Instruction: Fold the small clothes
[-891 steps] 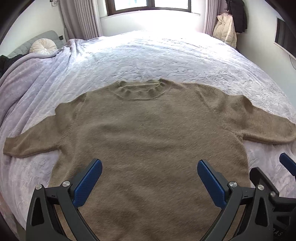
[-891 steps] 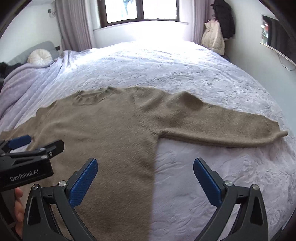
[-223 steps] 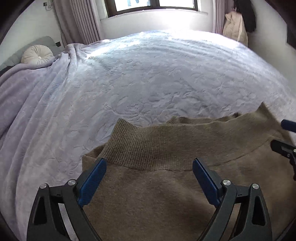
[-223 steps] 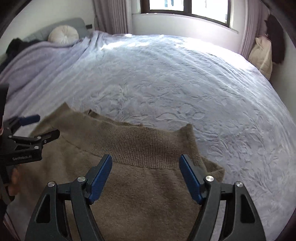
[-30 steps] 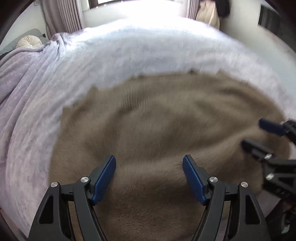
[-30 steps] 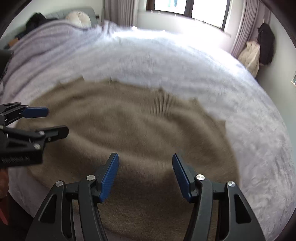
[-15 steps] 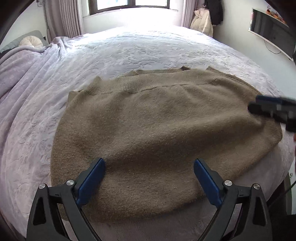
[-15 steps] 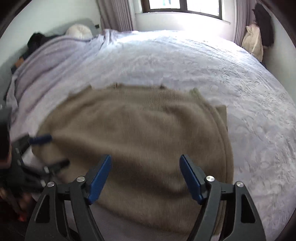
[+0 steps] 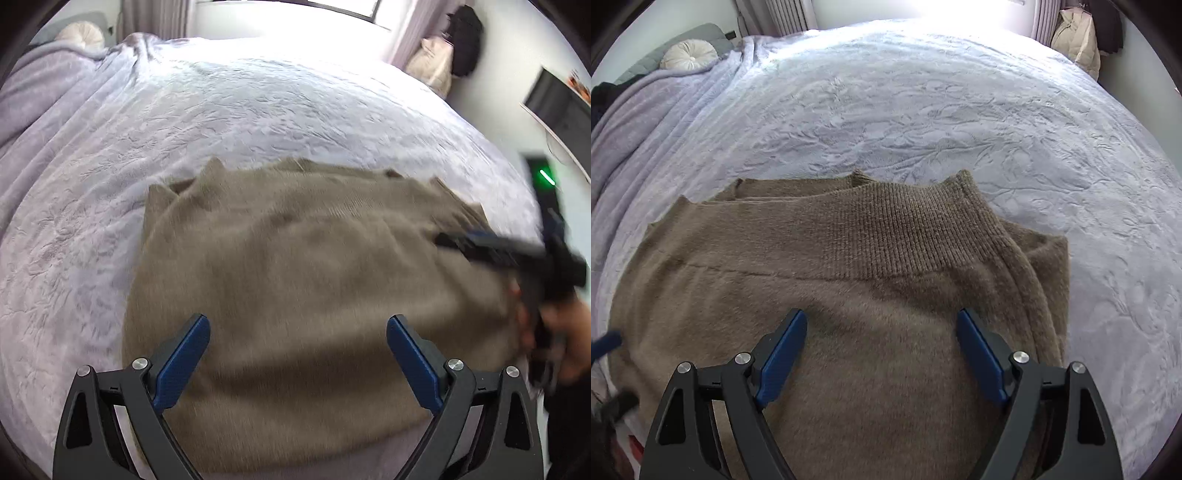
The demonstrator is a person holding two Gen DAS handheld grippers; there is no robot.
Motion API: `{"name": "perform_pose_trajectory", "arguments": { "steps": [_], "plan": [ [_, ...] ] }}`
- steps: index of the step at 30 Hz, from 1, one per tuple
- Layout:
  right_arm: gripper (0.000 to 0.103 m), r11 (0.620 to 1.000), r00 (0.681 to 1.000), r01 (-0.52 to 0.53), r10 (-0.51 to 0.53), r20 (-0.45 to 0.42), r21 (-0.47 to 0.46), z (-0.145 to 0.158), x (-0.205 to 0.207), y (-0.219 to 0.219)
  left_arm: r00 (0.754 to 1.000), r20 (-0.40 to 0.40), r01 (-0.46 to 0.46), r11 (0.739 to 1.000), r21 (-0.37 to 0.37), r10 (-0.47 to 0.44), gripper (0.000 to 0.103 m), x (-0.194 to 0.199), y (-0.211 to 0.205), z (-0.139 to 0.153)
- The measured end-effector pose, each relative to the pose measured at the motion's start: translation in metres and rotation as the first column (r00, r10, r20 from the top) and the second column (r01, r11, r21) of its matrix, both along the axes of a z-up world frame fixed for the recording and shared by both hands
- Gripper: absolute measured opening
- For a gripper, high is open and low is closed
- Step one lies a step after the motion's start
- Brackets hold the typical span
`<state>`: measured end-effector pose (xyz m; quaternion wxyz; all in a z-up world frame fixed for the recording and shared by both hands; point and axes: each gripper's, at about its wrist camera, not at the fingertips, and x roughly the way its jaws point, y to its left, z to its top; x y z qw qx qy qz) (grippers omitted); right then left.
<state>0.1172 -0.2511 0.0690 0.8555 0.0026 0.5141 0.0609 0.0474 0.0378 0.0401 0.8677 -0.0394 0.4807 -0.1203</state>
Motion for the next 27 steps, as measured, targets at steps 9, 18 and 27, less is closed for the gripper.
{"name": "perform_pose_trajectory", "arguments": {
  "steps": [9,18,27],
  "plan": [
    [0.085,0.994,0.995,-0.092,0.095,0.040,-0.062,0.006,-0.098,-0.006,0.998,0.004,-0.059,0.967,0.249,0.060,0.102,0.032,-0.019,-0.041],
    [0.086,0.983,0.988,-0.129,0.139,0.072,-0.128,0.015,-0.133,0.000,0.996,0.066,-0.072,0.956,0.286,0.056,0.102,0.008,-0.017,-0.018],
    [0.086,0.983,0.984,-0.147,0.156,0.081,-0.107,0.013,-0.114,0.005,0.997,0.052,-0.075,0.962,0.261,0.064,0.102,0.002,-0.012,-0.023]
  ]
}}
